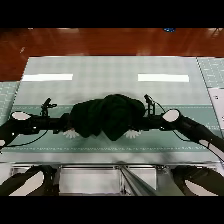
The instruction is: Fold the shirts.
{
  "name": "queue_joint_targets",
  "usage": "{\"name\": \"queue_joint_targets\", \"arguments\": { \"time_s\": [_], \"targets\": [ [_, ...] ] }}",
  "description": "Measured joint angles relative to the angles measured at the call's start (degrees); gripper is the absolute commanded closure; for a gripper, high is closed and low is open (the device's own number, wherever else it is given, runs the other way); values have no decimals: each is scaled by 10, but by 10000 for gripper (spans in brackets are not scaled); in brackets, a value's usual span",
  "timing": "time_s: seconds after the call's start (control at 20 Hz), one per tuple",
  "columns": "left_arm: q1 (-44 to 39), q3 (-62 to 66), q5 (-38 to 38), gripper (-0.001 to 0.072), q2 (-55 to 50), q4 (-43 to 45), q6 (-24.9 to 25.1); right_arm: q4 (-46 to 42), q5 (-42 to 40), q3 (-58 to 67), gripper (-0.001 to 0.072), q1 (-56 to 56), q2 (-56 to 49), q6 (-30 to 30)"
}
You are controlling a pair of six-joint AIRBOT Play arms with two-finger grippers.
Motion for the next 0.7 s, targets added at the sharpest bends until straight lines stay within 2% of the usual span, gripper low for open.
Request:
{"name": "queue_joint_targets", "arguments": {
  "time_s": [0.2,0.4,0.7],
  "targets": [
    [30,108,-31,685,35,-30,0,-55,54,140,693,-52,55,2],
    [73,311,-68,685,79,-86,-1,-160,146,383,693,-166,94,34],
    [128,627,-98,685,127,-110,-13,-210,297,749,693,-291,111,41]
  ]
}}
